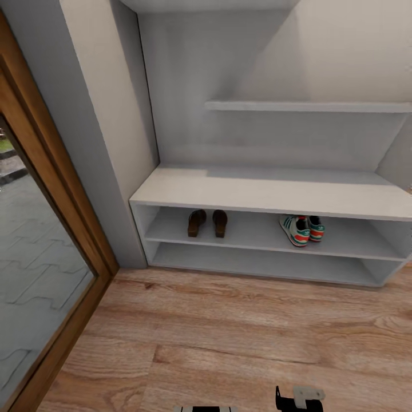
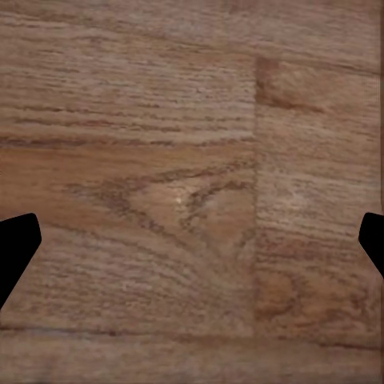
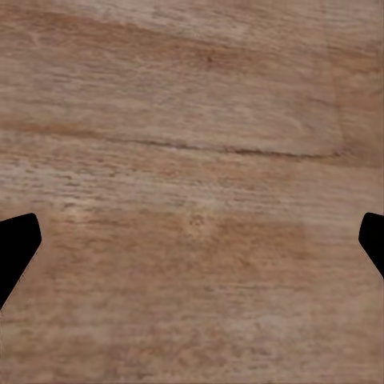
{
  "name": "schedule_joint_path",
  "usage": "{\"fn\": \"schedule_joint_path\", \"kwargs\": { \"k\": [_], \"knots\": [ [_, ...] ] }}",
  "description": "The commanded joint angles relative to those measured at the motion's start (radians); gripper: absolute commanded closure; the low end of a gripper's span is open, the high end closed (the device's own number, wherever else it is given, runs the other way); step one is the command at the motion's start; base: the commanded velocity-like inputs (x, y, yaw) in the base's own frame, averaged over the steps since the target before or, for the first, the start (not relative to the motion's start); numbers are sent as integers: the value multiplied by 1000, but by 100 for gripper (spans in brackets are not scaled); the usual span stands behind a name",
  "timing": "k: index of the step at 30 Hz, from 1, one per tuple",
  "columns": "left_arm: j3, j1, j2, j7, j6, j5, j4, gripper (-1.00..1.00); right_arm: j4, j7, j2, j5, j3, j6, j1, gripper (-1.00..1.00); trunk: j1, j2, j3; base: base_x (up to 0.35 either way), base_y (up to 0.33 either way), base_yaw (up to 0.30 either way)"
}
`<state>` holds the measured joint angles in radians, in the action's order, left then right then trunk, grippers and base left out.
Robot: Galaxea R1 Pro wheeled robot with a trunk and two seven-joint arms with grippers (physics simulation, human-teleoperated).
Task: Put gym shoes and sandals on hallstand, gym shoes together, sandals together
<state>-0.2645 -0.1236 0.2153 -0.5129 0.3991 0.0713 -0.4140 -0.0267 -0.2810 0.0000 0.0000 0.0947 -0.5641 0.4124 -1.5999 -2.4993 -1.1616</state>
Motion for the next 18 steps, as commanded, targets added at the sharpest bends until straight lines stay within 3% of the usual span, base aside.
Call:
{"fn": "schedule_joint_path", "kwargs": {
  "k": [1,18],
  "knots": [
    [-4,-1,0,-10,-2,7,1,-100,1,-8,0,0,8,0,0,-100,4,7,2,0,0,0],
    [-6,-1,0,-10,-2,8,23,-100,1,-7,0,0,8,0,0,-100,69,126,56,0,0,0]
  ]
}}
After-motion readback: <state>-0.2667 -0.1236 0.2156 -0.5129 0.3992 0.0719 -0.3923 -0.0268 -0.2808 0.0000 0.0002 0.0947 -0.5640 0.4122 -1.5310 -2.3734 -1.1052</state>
